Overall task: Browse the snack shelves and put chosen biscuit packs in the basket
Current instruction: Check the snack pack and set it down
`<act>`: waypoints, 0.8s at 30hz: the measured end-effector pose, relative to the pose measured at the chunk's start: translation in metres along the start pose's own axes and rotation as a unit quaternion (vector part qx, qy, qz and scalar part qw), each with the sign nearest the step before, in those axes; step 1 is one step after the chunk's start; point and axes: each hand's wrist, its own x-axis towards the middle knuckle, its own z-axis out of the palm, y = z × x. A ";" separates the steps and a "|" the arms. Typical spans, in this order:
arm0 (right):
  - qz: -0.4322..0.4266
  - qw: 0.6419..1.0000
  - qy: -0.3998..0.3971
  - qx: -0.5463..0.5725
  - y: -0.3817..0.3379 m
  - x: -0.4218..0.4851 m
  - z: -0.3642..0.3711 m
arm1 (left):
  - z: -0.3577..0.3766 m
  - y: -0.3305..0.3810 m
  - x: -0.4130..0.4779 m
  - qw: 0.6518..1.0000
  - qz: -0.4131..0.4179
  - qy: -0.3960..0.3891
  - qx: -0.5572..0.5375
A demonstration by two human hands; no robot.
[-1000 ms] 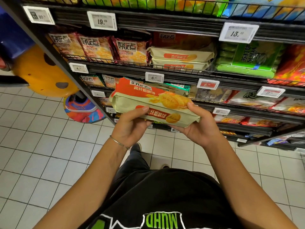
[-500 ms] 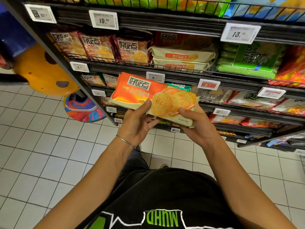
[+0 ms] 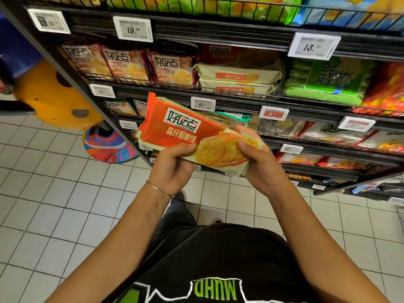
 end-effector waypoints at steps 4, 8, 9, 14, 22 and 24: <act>-0.042 0.997 -0.009 -0.059 -0.001 -0.005 0.001 | 0.001 0.002 0.002 0.996 0.027 -0.047 -0.068; -0.066 0.994 -0.002 -0.086 -0.004 -0.007 0.005 | 0.003 0.002 0.004 0.997 0.016 -0.039 -0.072; -0.068 0.994 -0.006 -0.086 -0.005 -0.006 0.004 | 0.004 0.002 0.004 0.997 0.014 -0.037 -0.072; -0.058 0.996 -0.025 -0.068 -0.006 -0.004 -0.001 | 0.008 0.003 0.004 0.998 -0.009 -0.016 -0.060; -0.004 0.999 0.047 0.019 -0.015 -0.001 -0.008 | 0.011 0.006 -0.001 0.997 -0.031 -0.069 0.014; 0.045 0.998 0.042 0.029 -0.022 -0.003 -0.012 | 0.012 0.008 -0.003 0.994 -0.033 -0.100 0.026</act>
